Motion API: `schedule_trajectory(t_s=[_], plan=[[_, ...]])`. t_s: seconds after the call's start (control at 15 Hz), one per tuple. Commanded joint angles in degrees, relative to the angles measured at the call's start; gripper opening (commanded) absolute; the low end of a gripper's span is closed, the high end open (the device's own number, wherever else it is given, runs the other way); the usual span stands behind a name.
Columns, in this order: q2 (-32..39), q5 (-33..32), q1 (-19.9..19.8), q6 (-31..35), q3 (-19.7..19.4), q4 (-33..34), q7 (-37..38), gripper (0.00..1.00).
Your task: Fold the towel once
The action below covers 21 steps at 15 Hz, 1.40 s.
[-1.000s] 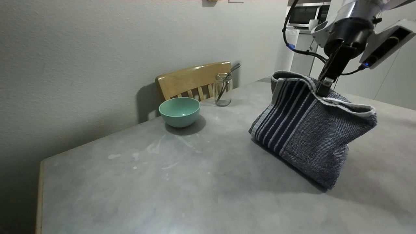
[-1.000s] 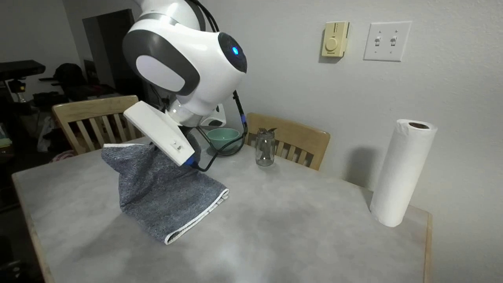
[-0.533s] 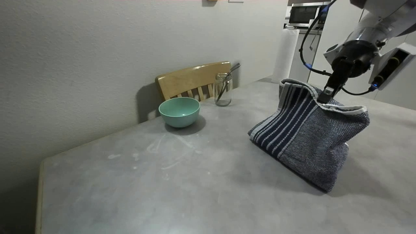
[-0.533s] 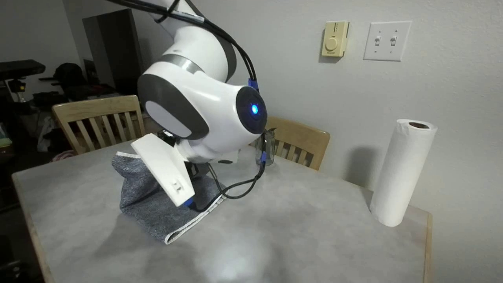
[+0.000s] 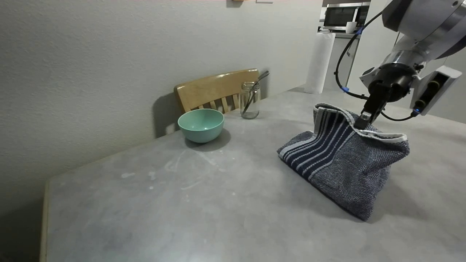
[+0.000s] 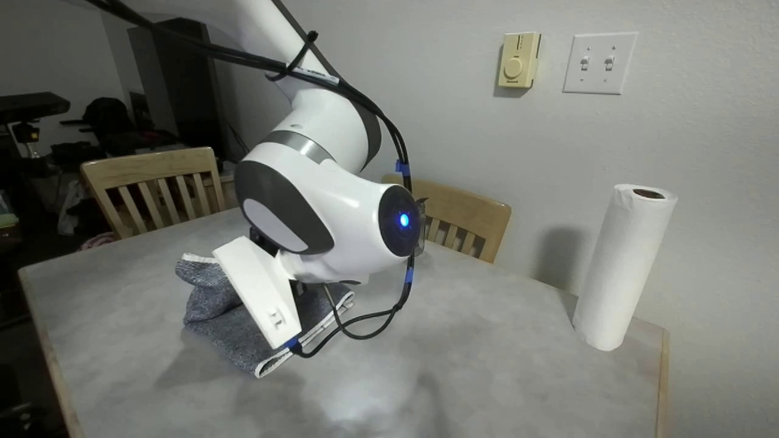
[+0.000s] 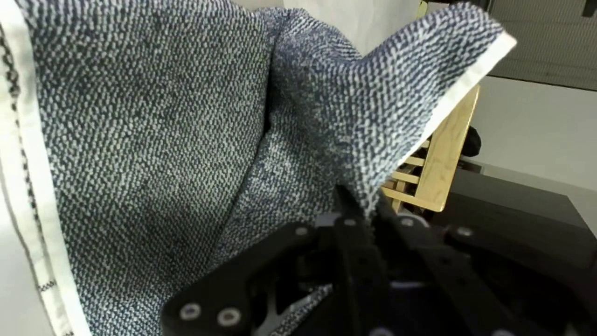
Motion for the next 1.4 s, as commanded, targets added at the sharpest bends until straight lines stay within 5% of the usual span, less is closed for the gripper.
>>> schedule_trajectory(t_s=[0.0,0.73,0.8,0.93,1.33], plan=[[2.2,0.1,-0.2,-1.9,0.3,3.1,-0.3,0.02],[2.5,0.5,-0.9,-3.8,0.7,6.4,-1.6,0.02],[2.4,0.7,-1.1,-4.0,0.7,6.3,-1.7,0.35],[2.3,0.9,-1.3,-4.3,0.6,6.1,-1.8,0.42],[0.6,0.8,-1.2,-4.0,0.3,5.5,-2.0,0.87]])
